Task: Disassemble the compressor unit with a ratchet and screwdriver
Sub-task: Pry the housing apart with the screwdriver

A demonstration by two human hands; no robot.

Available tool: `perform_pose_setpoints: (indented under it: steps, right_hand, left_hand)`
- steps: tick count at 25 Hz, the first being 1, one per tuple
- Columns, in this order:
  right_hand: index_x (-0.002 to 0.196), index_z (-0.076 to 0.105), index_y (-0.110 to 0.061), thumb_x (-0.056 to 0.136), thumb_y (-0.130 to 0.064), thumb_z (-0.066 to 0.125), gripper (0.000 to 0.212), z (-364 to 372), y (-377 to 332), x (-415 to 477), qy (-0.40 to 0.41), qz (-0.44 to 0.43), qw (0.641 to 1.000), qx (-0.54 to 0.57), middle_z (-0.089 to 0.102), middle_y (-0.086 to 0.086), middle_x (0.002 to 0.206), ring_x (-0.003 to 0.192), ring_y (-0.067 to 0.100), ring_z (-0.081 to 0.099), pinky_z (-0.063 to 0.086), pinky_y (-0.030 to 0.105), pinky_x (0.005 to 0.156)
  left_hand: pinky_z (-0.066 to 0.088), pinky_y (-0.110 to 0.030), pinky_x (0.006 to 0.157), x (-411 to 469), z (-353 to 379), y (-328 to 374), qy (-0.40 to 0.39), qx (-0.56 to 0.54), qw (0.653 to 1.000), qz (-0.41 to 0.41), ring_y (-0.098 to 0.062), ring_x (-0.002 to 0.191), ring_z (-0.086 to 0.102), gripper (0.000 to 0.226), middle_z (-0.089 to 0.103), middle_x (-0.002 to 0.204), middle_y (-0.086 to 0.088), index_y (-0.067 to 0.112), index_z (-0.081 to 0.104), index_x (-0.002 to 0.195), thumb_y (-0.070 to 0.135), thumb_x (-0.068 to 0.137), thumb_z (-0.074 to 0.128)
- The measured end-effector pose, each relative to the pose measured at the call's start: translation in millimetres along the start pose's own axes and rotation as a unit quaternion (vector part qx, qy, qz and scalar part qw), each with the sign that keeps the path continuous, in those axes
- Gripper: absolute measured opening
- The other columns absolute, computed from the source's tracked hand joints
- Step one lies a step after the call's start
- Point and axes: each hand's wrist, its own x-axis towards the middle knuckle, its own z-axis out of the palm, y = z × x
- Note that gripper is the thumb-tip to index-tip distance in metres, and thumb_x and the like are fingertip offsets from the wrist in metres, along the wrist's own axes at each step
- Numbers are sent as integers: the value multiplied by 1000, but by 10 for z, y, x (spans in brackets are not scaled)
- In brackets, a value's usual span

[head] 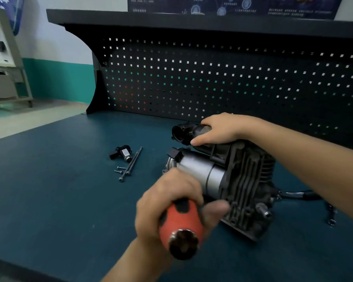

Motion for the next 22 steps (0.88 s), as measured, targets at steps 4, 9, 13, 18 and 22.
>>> perform_pose_setpoints:
  steps: [4, 9, 13, 18, 22]
  right_hand:
    - [146, 30, -18, 73, -72, 54, 94, 3, 70, 71, -16, -6, 1000, 16, 32, 0, 151, 136, 21, 32, 31, 30, 103]
    - [145, 31, -20, 69, -71, 59, 95, 8, 104, 111, -11, -7, 999, 29, 34, -2, 149, 135, 21, 33, 32, 32, 104]
    - [143, 35, -19, 71, -67, 60, 90, 13, 149, 136, -16, -7, 999, 36, 37, -3, 148, 134, 21, 35, 32, 30, 102]
    - [141, 40, -19, 72, -62, 63, 84, 0, 216, 175, -30, -2, 997, 68, 42, -4, 144, 130, 17, 40, 33, 30, 105]
    - [136, 45, -20, 73, -60, 63, 77, 17, 223, 193, -29, -2, 997, 77, 46, -4, 139, 125, 18, 44, 34, 26, 94]
  left_hand:
    - [43, -23, 61, 244, -366, -305, 352, -106, 897, -247, -2, 52, 47, 52, 51, 53, 13, 6, 41, 88, 51, 76, 66]
    - [48, -23, 62, 390, -698, -652, 562, -98, 751, -334, -8, 51, 52, 26, 48, 65, 4, 9, 35, 103, 33, 98, 45]
    - [50, -22, 61, 388, -813, -829, 555, -138, 724, -386, -9, 51, 53, 26, 48, 68, 3, 13, 33, 112, 33, 98, 42]
    - [54, -27, 74, 287, -854, -1027, 551, -142, 688, -450, -6, 57, 55, 28, 49, 79, 3, 15, 32, 115, 33, 98, 45]
    - [54, -28, 69, 341, -850, -1140, 518, -144, 717, -444, -8, 62, 55, 21, 49, 87, 0, 16, 34, 108, 27, 98, 48]
